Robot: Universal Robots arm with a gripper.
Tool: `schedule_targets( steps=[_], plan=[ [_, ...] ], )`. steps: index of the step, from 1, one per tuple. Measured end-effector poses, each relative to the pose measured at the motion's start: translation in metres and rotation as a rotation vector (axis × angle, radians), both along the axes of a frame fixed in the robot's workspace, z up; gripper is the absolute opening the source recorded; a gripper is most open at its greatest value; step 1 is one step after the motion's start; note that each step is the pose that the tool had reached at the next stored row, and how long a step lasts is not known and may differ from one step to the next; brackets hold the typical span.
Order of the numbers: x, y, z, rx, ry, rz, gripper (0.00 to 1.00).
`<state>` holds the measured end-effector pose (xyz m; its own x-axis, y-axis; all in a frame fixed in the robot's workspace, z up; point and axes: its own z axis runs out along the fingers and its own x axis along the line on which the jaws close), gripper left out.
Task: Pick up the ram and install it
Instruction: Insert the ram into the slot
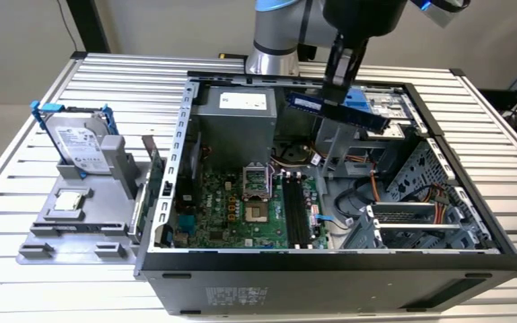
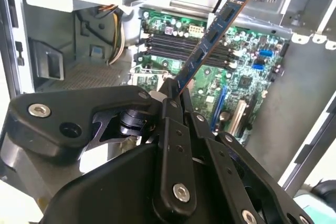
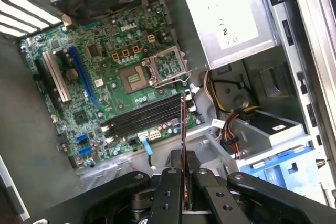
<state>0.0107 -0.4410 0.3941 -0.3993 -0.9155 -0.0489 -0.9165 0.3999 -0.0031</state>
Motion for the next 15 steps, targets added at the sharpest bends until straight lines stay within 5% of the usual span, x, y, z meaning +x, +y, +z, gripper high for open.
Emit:
schedule_targets(
  steps=[15],
  plan=[
    [0.0000,0.0000,0.0000,0.0000,0.0000,-0.212,0.00]
  ],
)
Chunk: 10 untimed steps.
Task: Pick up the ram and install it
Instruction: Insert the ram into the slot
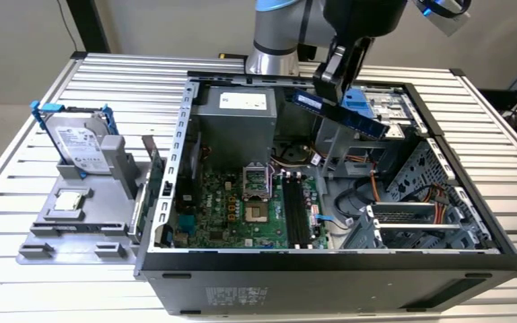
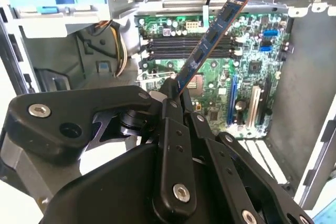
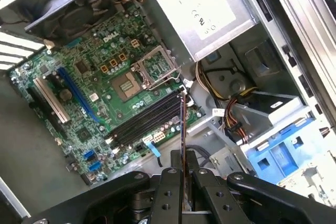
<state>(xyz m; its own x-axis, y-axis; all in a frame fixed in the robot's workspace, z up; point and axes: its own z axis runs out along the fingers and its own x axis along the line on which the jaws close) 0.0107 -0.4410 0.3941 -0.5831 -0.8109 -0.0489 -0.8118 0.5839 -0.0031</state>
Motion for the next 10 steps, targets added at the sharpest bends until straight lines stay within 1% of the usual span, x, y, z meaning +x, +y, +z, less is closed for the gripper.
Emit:
schedule_targets(
  steps=[6,10],
  plan=[
    [0.0000,0.0000,0.0000,0.0000,0.0000,-0.080,0.00],
    [0.0000,0.0000,0.0000,0.0000,0.0000,-0.146,0.00]
  ],
)
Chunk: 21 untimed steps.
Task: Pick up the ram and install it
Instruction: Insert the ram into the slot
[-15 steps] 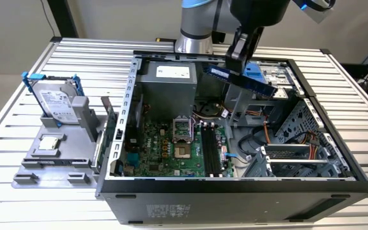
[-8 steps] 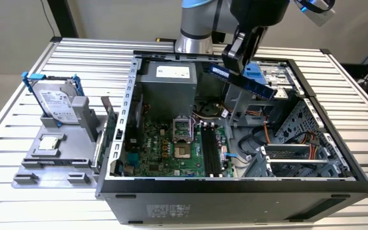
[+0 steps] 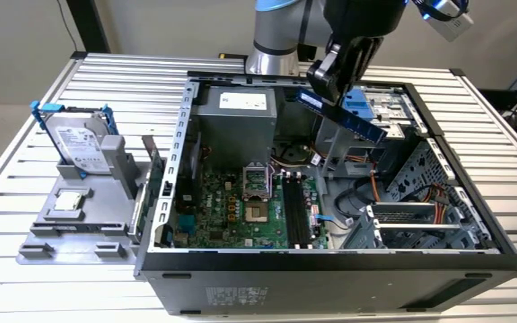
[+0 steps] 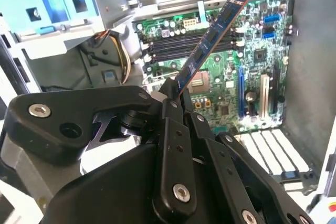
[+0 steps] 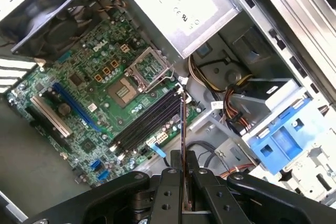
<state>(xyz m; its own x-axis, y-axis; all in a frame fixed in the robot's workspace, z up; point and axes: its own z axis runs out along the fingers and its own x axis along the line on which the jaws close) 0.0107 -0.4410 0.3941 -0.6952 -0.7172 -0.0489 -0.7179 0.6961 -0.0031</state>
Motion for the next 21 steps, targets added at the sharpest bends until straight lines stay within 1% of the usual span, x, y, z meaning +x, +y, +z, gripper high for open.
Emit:
schedule_targets(
  steps=[6,21],
  plan=[
    [0.0000,0.0000,0.0000,0.0000,0.0000,-0.099,0.00],
    [0.0000,0.0000,0.0000,-0.0001,0.0000,-0.329,0.00]
  ],
)
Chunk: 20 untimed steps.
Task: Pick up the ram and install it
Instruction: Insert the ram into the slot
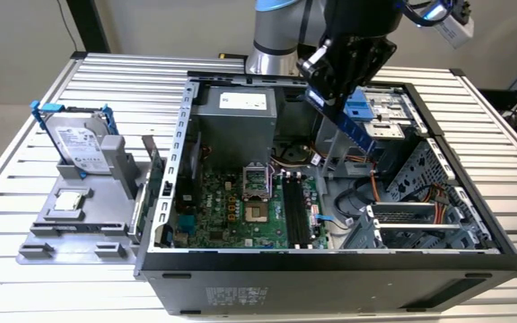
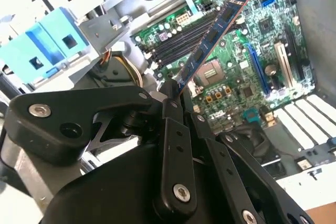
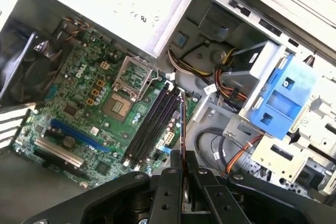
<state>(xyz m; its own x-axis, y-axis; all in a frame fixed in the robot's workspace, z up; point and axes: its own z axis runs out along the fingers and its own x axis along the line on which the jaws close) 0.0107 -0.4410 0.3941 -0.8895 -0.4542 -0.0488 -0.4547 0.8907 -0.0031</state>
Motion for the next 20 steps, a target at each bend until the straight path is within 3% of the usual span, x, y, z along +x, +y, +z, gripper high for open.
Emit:
schedule_targets(
  steps=[20],
  plan=[
    [0.0000,0.0000,0.0000,0.0004,0.0000,-0.301,0.00]
  ],
)
